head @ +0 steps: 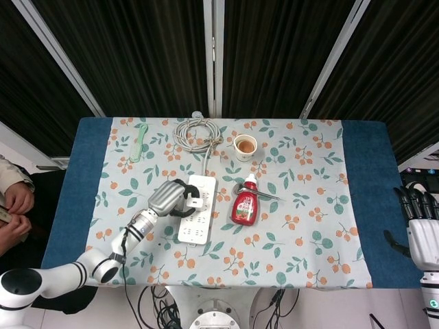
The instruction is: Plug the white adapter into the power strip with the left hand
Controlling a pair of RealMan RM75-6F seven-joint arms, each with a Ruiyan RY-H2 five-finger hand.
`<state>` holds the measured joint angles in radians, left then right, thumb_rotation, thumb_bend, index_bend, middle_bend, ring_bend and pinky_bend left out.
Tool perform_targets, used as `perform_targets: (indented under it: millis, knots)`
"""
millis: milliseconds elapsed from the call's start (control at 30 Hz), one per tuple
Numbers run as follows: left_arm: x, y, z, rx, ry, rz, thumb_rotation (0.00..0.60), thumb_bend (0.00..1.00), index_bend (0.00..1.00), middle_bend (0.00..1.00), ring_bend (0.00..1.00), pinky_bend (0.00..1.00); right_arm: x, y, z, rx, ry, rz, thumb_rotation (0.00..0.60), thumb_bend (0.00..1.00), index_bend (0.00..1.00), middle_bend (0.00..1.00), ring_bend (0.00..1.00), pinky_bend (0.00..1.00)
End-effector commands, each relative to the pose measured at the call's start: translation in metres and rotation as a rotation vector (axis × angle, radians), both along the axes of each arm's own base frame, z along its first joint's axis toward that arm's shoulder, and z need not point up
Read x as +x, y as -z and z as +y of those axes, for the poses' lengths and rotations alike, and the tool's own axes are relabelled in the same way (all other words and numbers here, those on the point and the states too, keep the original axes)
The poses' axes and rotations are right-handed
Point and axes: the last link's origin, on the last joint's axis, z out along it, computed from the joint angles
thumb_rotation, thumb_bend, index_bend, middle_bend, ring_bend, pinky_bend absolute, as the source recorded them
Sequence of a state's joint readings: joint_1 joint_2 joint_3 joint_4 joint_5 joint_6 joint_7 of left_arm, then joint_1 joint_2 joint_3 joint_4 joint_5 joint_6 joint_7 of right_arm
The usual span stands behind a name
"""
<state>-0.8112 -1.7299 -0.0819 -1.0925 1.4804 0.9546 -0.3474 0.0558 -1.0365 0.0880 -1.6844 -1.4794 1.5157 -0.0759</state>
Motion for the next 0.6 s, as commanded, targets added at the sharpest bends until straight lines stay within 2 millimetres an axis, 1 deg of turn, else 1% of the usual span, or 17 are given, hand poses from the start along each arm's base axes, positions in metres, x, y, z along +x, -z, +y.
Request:
perform_targets:
  millis: [33,300,600]
  knots:
    - [0.0009,0.0012,-0.0004,-0.002,0.004,0.0,0.6,0.48,0.67,0.71,0.5,0.33,0.0,0.0001,0.0004,0.0,0.0,0.0,0.6,0.17,0.0,0.07,0.0,0.0]
    - [0.0056,0.0048,0.0018,-0.01,0.02,0.031,0.6,0.48,0.68,0.72,0.5,0.33,-0.0003,-0.0005,0.0022,-0.005,0.003,0.0,0.6,0.17,0.0,0.07,0.0,0.0]
    - [0.0024,0.0054,0.0045,-0.017,-0.008,0.047,0.6,0.48,0.68,0.72,0.5,0.33,-0.0012,-0.001,0.0019,-0.006,0.004,-0.001,0.6,0.17,0.0,0.07,0.0,0.0]
